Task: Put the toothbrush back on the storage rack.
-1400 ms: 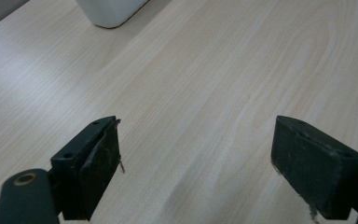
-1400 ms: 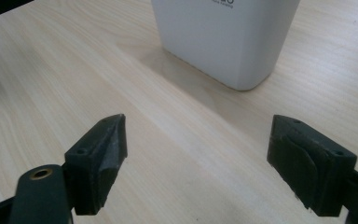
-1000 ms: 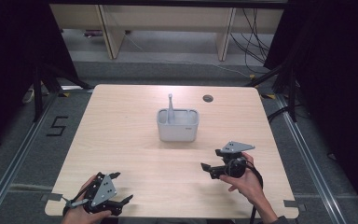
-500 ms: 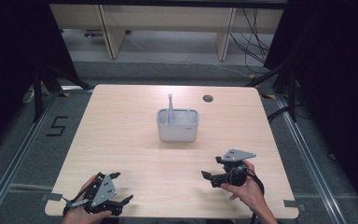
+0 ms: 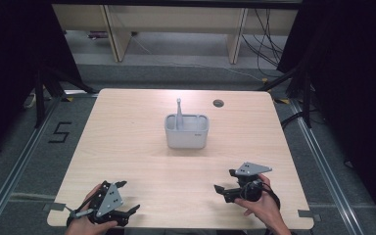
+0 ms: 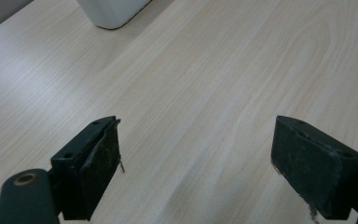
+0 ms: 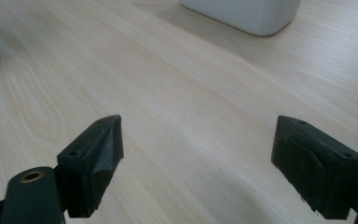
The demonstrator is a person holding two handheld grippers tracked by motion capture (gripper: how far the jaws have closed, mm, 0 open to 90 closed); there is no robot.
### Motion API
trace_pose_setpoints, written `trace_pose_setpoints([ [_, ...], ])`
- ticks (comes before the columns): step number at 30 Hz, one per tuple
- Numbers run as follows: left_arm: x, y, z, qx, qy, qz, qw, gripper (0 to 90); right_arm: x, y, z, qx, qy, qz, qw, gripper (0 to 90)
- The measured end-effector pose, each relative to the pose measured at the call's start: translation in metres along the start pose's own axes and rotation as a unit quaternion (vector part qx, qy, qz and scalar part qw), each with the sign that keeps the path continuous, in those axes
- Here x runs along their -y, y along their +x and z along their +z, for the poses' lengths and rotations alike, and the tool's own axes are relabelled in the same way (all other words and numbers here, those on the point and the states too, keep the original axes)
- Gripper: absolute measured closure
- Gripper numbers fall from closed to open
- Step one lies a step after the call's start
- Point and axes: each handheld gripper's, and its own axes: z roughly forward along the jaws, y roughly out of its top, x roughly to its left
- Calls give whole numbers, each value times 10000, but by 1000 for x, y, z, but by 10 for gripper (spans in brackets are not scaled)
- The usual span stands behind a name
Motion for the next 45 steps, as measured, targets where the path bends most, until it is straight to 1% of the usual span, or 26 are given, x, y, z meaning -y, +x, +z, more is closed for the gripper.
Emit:
trace_pose_setpoints([
  [2, 0, 0, -1, -6, -1, -9, 10000, 150, 2, 3, 0, -21, 49, 135, 9999, 168],
  [3, 0, 0, -1, -8, -5, -5, 10000, 150, 2, 1, 0, 17, 37, -72, 10000, 164],
  [4, 0, 0, 0, -3, -6, -9, 10000, 150, 3, 4, 0, -42, 100, 101, 9999, 165],
  [5, 0, 0, 0, 1, -13, -17, 10000, 150, 4, 2, 0, -94, 82, -34, 9999, 164],
  [6, 0, 0, 0, 3, -4, -4, 10000, 150, 4, 0, 0, -158, 89, -69, 9998, 164],
  [7, 0, 0, 0, 7, -16, -9, 10000, 150, 6, 2, -1, -6, 71, 30, 10000, 164],
  [9, 0, -1, 0, 6, -19, -10, 10000, 150, 8, 2, -1, -51, 87, -26, 9999, 164],
  [10, 0, 0, 0, 2, -10, -6, 10000, 150, 9, 3, -1, -17, 65, 39, 10000, 164],
  [12, 0, 0, 0, -24, -10, -8, 10000, 150, 10, 3, -2, -29, 106, 8, 9999, 164],
  [13, 0, 0, 0, -24, -6, -8, 10000, 150, 11, 3, -3, 26, 77, -69, 9999, 164],
  [14, 0, 0, 0, -7, 4, -8, 10000, 150, 12, 5, -3, 3, 103, 44, 9999, 164],
  [18, 0, -1, 1, 5, -47, -41, 10000, 150, 16, 6, -3, 51, 153, -164, 9997, 164],
  [20, 0, -1, 0, 1, 4, -6, 10000, 150, 18, 7, -3, -9, 212, -112, 9997, 164],
  [21, 0, -1, 0, -3, -1, -6, 10000, 150, 19, 7, -3, 24, 172, -231, 9996, 164],
  [22, 0, -1, 0, -4, 0, -7, 10000, 150, 19, 10, -4, 83, 255, -48, 9996, 165],
  [23, 0, -1, 0, -4, -3, -9, 10000, 150, 20, 9, -4, 13, 195, -195, 9996, 164],
  [26, 0, -1, 1, 3, 8, -3, 10000, 150, 22, 10, -6, -2, 234, -163, 9996, 164],
  [27, 0, -1, 1, 18, -25, -68, 10000, 150, 23, 11, -7, 52, 272, -141, 9995, 164],
  [29, 0, 0, 1, -1, 16, 11, 10000, 150, 25, 11, -7, 43, 277, -153, 9995, 164],
  [35, 0, -1, 0, -47, 2, 11, 10000, 150, 27, 15, -9, 22, 267, -254, 9993, 164],
  [36, 0, -1, 0, -22, -16, 1, 10000, 150, 28, 16, -11, 106, 280, -178, 9994, 164],
  [38, 0, -1, 0, -7, -15, -3, 10000, 150, 29, 15, -10, 42, 282, -261, 9993, 164],
  [42, 0, -1, 0, 10, -5, -6, 10000, 150, 29, 15, -10, 125, 263, -328, 9990, 164],
  [43, 0, -2, 1, -1, -53, -57, 10000, 150, 29, 15, -10, 129, 262, -329, 9990, 164],
  [44, 0, -2, 1, -3, -69, -76, 9999, 150, 29, 15, -10, 79, 279, -275, 9992, 164],
  [45, 0, -1, 0, -6, -8, -5, 10000, 150, 29, 15, -10, 45, 282, -278, 9992, 164],
])
